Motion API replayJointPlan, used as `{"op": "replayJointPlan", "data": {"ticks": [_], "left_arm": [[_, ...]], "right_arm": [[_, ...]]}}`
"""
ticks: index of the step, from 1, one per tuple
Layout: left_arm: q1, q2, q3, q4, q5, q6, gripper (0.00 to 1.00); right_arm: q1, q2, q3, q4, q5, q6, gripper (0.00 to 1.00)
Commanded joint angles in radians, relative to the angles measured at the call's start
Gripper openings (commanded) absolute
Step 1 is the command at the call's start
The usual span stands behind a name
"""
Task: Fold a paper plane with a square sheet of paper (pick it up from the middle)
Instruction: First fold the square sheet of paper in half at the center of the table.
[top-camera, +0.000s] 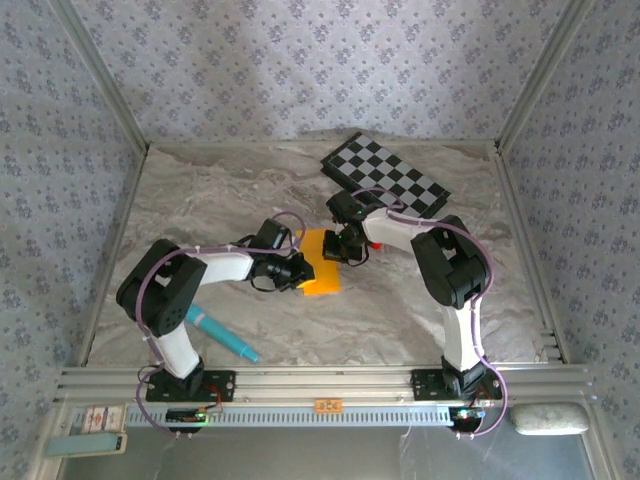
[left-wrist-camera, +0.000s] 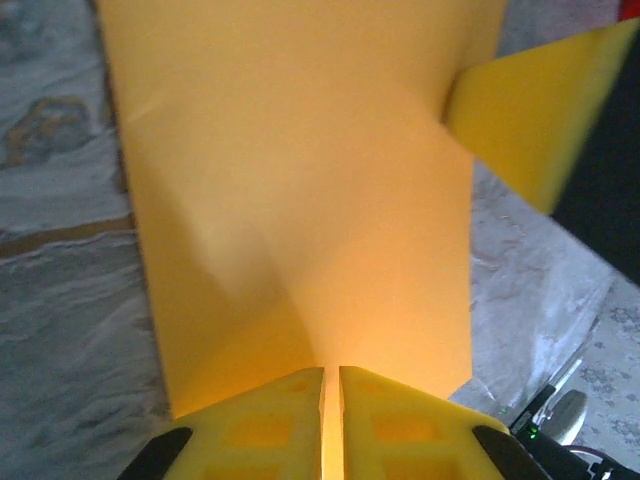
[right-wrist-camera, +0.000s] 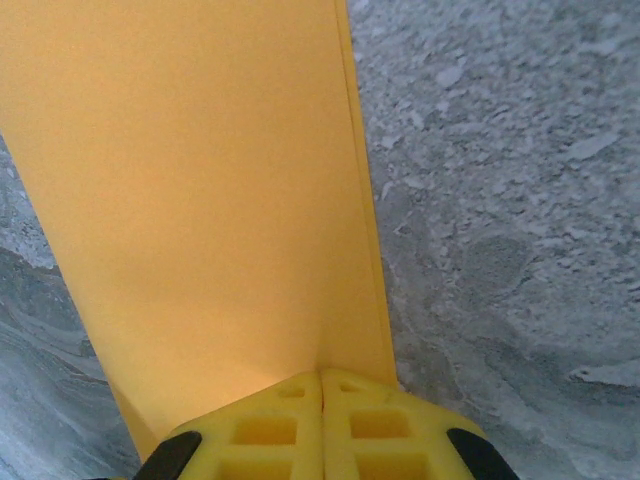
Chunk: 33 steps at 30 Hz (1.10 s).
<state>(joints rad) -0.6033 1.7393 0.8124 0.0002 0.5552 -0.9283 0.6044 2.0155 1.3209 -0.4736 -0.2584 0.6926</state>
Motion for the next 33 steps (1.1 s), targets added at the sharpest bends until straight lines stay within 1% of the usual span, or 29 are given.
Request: {"op": "replayJointPlan", "data": {"ticks": [1,5,9,14,17,19,26,30,33], "left_arm": [[0.002,0.013,-0.037,-0.054,-0.012,0.038,0.11],[0.029,-0.009,-0.124,-0.058,-0.032,0.053,0.11],[0.074,-0.092,-0.188,-0.070,-0.030,0.055,0.11],[0.079,-0.226,-0.131,-0.093,-0.021,0.053,0.11],[0.074,-0.254,-0.084,-0.047,-0.027,0.018,0.11],[0.068,-0.237,-0.046,-0.026,-0.028,0.011,0.11],[0.002,-0.054,0.087,-0.104,-0.029,0.048,0.11],[-0.007,0.015,0.125,-0.212,-0.091,0.070,0.10],[-0.005,0.042,0.120,-0.226,-0.106,0.077,0.10]], "right_arm": [[-0.017,0.120,-0.084,-0.146,0.150,0.018,0.07],[-0.019,0.120,-0.084,-0.148,0.159,0.013,0.07],[-0.020,0.120,-0.082,-0.153,0.166,0.008,0.07],[-0.019,0.117,-0.079,-0.150,0.172,0.006,0.07],[-0.018,0.116,-0.078,-0.149,0.170,0.008,0.07],[-0.017,0.117,-0.078,-0.148,0.169,0.011,0.07],[-0.016,0.118,-0.077,-0.148,0.169,0.011,0.07],[-0.017,0.118,-0.077,-0.146,0.169,0.011,0.07],[-0.016,0.121,-0.078,-0.148,0.172,0.009,0.07]]}}
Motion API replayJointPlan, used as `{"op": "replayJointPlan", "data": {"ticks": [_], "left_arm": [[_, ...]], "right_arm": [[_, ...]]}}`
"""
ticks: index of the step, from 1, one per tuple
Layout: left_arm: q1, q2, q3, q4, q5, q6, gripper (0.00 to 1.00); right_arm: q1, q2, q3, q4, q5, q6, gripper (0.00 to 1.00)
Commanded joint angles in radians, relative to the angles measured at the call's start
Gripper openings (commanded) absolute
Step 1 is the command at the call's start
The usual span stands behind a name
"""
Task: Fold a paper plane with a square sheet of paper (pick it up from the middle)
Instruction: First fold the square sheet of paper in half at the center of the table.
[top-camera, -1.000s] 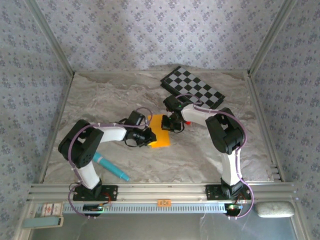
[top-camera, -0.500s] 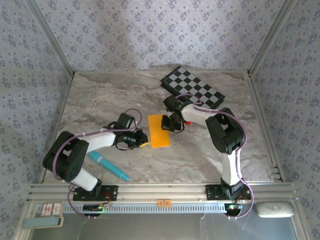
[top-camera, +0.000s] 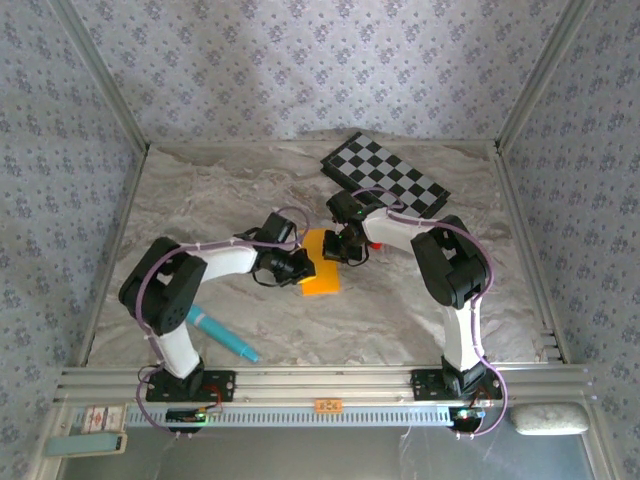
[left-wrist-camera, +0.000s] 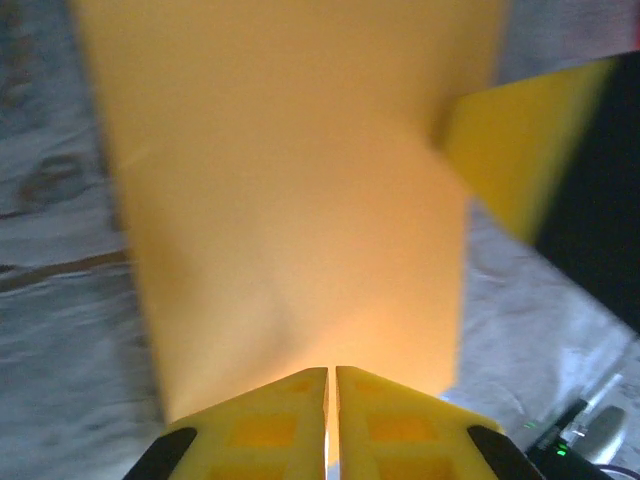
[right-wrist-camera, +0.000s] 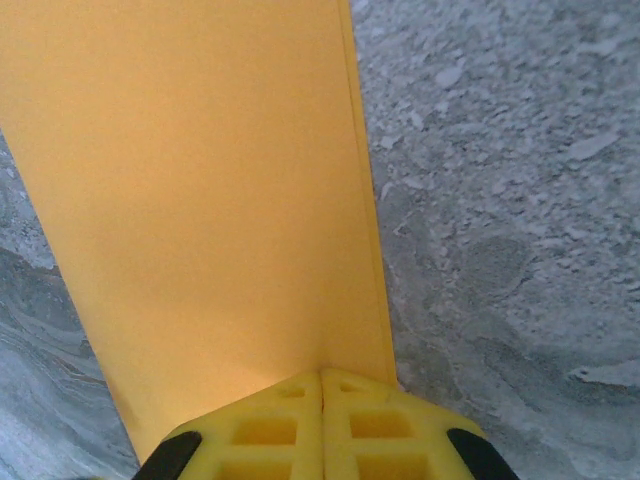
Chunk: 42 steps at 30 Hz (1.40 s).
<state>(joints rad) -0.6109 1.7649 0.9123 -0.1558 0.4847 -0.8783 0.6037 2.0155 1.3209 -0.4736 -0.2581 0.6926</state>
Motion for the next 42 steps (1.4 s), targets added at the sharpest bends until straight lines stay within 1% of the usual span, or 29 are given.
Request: {"op": "replayJointPlan", "data": {"ticks": [1,6,10,13,17,20,26,31,37,42], "left_arm": [[0.001,0.024,0.015,-0.070,-0.035,0.027,0.10],[0.011,0.018,-0.060,-0.091,-0.064,0.029,0.09],[0.047,-0.039,-0.134,-0.039,-0.030,-0.008,0.09],[0.042,-0.109,-0.117,-0.007,-0.001,-0.007,0.10],[0.007,-0.158,-0.063,-0.001,0.003,0.013,0.10],[-0.011,-0.136,-0.054,-0.005,0.001,0.015,0.10],[-0.020,-0.049,-0.079,-0.044,-0.004,0.008,0.10],[-0.020,-0.037,-0.142,-0.067,-0.014,0.022,0.10],[-0.003,-0.129,-0.195,-0.159,-0.070,0.047,0.10],[0.002,-0.249,-0.156,-0.157,-0.051,0.054,0.12]], "right_arm": [[-0.016,0.121,-0.078,-0.149,0.175,0.008,0.07],[-0.018,0.124,-0.080,-0.150,0.184,0.004,0.07],[-0.017,0.130,-0.071,-0.152,0.186,-0.003,0.08],[-0.015,0.129,-0.065,-0.154,0.189,-0.005,0.08],[-0.015,0.129,-0.064,-0.154,0.188,-0.006,0.08],[-0.016,0.132,-0.063,-0.153,0.186,-0.008,0.08],[-0.015,0.135,-0.062,-0.152,0.186,-0.011,0.08],[-0.015,0.135,-0.063,-0.154,0.196,-0.013,0.07],[-0.016,0.134,-0.063,-0.148,0.200,-0.024,0.08],[-0.015,0.121,-0.058,-0.138,0.189,-0.034,0.07]]}}
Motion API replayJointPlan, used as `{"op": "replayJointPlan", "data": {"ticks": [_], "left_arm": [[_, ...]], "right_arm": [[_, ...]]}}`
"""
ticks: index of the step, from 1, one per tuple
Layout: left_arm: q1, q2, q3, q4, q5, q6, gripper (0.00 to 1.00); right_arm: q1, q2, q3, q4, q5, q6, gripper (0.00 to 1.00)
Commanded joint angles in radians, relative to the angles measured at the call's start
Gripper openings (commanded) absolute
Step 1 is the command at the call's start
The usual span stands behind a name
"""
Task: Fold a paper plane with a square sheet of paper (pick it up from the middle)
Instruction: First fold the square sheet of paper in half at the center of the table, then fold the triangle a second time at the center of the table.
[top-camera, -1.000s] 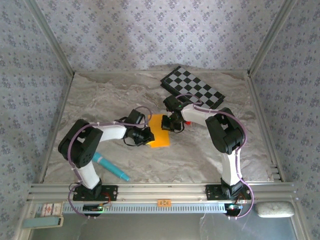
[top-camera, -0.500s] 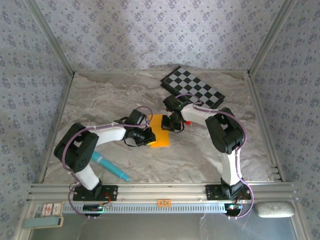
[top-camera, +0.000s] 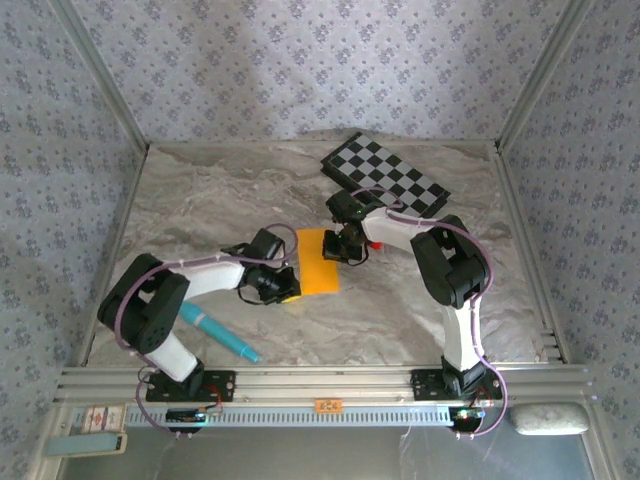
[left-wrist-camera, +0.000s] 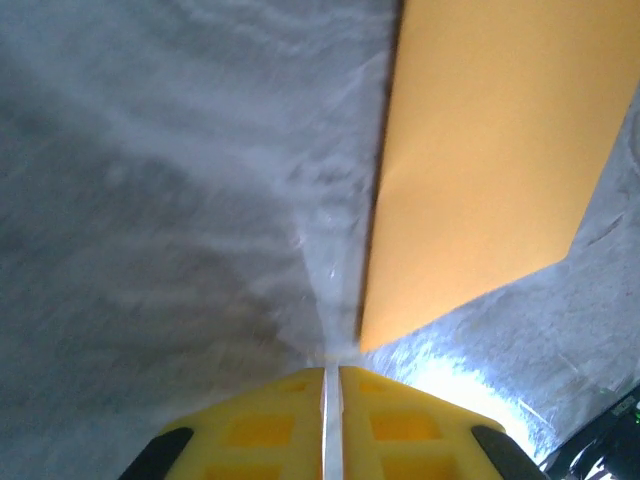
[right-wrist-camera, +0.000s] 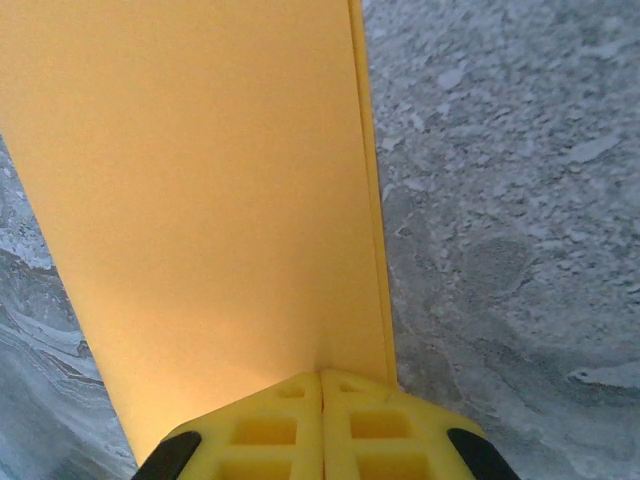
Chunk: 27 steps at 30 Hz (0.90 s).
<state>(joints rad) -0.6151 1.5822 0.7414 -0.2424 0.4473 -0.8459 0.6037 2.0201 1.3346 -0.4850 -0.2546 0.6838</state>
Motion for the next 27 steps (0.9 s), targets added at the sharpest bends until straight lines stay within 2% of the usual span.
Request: {"op": "replayJointPlan", "data": {"ticks": [1,9,17,22,27], "left_arm": [[0.006,-0.084,0.033,-0.063,-0.019,0.024,0.14],[0.065,-0.062,0.090,0.135,-0.050,-0.082,0.32],[0.091,0.078,0.158,0.300,-0.013,-0.159,0.41],[0.091,0.177,0.224,0.352,0.050,-0.175,0.42],[0.098,0.239,0.283,0.289,0.007,-0.131,0.42]], "right_arm": [[-0.015,0.110,-0.069,-0.122,0.179,-0.028,0.07],[-0.020,0.007,-0.032,-0.024,0.028,-0.035,0.12],[-0.069,-0.139,-0.018,0.094,-0.126,-0.028,0.29],[-0.102,-0.221,-0.097,0.140,-0.112,-0.021,0.41],[-0.128,-0.281,-0.208,0.175,-0.079,-0.003,0.51]]}}
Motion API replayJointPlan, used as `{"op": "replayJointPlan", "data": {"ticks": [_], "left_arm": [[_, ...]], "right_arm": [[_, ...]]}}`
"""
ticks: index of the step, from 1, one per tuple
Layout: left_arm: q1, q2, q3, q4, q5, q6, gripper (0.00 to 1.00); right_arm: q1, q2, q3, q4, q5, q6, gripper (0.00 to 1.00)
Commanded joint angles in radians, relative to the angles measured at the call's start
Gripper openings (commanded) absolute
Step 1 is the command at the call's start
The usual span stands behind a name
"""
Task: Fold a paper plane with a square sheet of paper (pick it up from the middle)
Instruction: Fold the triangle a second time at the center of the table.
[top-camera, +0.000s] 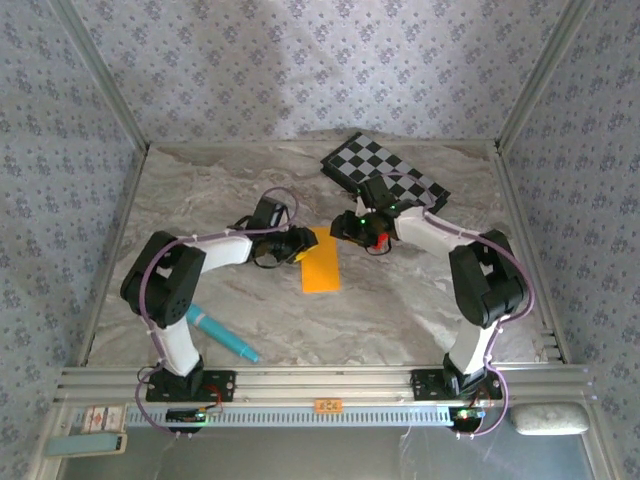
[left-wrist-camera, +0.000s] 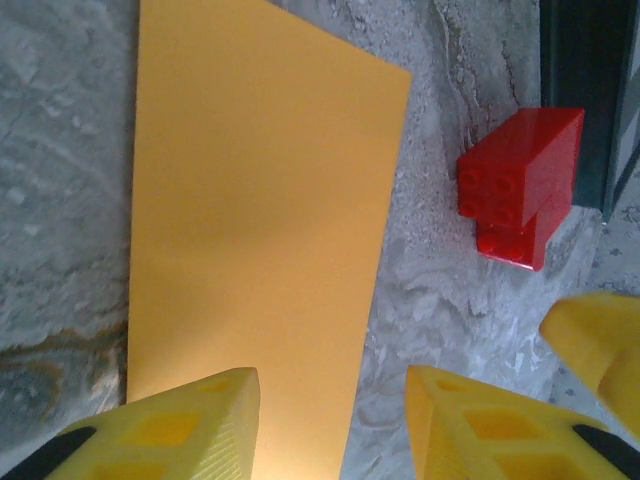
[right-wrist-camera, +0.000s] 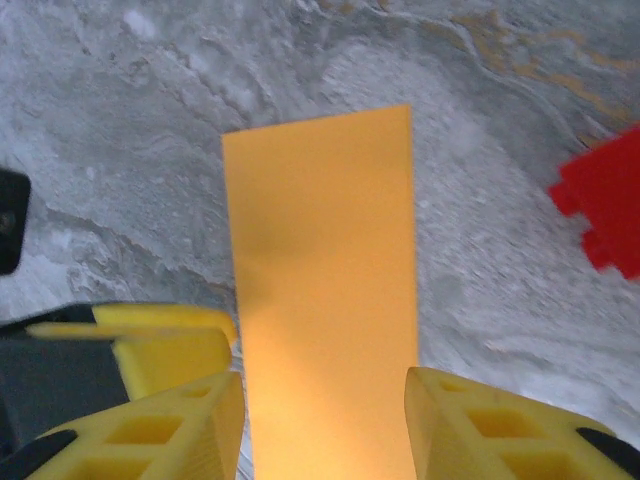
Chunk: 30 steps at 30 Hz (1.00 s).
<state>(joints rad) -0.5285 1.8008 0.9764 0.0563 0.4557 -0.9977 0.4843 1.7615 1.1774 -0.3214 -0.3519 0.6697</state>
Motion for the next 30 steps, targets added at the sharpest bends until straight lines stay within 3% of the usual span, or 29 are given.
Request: {"op": "replayJointPlan", "data": {"ticks": [1,5,9,30], "left_arm": [[0.014,0.030,0.054,-0.016,-0.007,0.026,0.41],[0.026,0.059,0.066,-0.017,0.004,0.034,0.40],[0.028,0.086,0.069,-0.029,0.005,0.042,0.38],[0.030,0.122,-0.016,-0.073,-0.083,-0.011,0.33]], "right_arm": [[-0.011,-0.036,-0.066,0.018,0.022,0.015,0.53],[-0.006,-0.070,-0.119,0.030,0.038,0.028,0.61],[0.005,-0.086,-0.168,0.055,0.030,0.065,0.63],[0.116,-0.104,-0.266,0.036,-0.063,0.195,0.54]]}}
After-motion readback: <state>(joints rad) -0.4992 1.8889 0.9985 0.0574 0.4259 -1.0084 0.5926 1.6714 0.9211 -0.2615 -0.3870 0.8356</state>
